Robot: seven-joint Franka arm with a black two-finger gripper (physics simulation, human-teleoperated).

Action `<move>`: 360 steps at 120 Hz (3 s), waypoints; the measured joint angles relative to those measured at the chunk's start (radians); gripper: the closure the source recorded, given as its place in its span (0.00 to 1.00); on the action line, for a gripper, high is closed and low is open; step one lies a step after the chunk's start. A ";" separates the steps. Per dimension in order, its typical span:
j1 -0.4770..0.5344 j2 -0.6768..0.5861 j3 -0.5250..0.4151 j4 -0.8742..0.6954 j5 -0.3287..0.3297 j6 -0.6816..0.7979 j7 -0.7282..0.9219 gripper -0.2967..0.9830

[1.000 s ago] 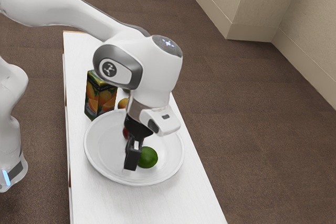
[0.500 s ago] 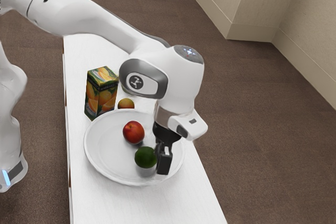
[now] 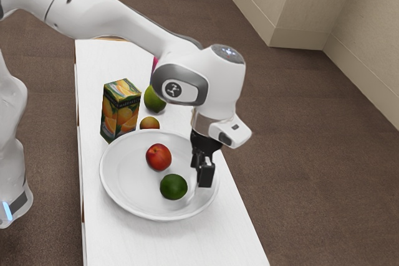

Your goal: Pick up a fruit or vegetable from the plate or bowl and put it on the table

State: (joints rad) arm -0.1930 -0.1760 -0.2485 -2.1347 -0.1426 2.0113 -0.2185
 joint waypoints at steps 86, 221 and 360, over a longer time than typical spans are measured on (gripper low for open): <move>-0.030 -0.113 0.043 -0.021 -0.001 -0.121 0.036 0.23; -0.026 -0.165 0.118 -0.018 0.013 -0.253 0.049 0.23; -0.138 -0.169 0.098 -0.064 -0.102 -0.261 0.052 0.23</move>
State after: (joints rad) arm -0.3310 -0.3449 -0.1503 -2.1986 -0.2444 1.7506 -0.1668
